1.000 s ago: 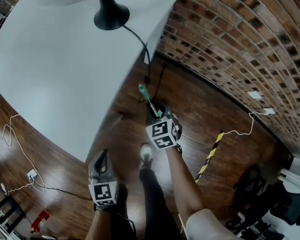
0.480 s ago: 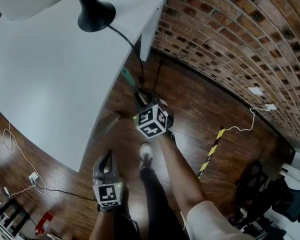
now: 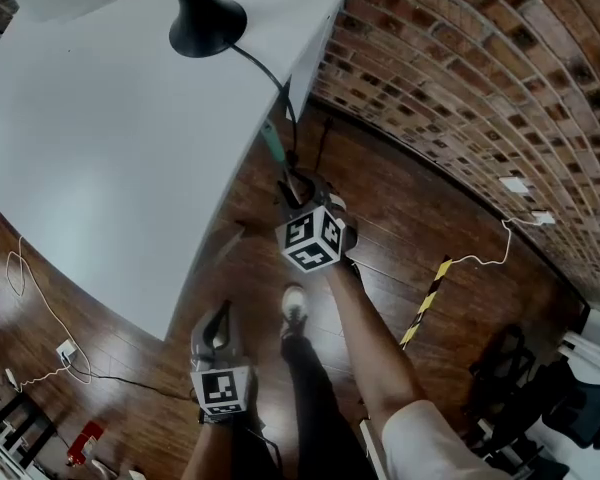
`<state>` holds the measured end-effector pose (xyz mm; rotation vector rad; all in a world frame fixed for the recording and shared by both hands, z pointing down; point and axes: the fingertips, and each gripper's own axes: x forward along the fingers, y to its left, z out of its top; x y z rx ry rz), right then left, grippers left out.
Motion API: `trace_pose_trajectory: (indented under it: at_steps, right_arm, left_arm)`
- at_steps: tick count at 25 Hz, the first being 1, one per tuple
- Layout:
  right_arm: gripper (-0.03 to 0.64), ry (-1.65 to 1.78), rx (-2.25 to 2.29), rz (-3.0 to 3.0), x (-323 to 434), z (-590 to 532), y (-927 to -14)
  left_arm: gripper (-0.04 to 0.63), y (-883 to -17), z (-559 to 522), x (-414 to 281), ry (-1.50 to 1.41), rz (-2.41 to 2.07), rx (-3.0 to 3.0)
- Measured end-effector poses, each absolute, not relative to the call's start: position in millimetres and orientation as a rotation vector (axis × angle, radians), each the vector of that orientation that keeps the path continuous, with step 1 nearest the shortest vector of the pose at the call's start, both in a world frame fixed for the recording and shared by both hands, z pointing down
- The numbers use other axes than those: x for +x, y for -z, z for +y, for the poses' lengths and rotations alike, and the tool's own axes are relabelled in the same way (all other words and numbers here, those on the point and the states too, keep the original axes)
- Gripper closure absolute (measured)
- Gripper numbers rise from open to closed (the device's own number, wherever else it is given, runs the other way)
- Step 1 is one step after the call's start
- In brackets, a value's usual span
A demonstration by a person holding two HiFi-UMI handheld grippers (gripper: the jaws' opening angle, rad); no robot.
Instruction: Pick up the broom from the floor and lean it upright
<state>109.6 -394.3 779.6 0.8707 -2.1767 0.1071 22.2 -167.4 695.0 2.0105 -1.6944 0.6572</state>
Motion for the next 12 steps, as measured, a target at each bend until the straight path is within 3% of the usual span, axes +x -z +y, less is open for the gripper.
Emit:
trace_pose_trajectory:
  at_steps: [7,12]
  right_arm:
    - [0.407,-0.124,0.892,-2.181,111.1,-390.7,-777.2]
    - [0.444,-0.109,0.984,-2.168,124.5,-388.2,-768.0]
  left_arm:
    - [0.595,-695.2,-162.0,7.5,-0.651,-1.72,1.985]
    - [0.595,-697.2,-167.2,5.2,-0.661,-1.727,1.974]
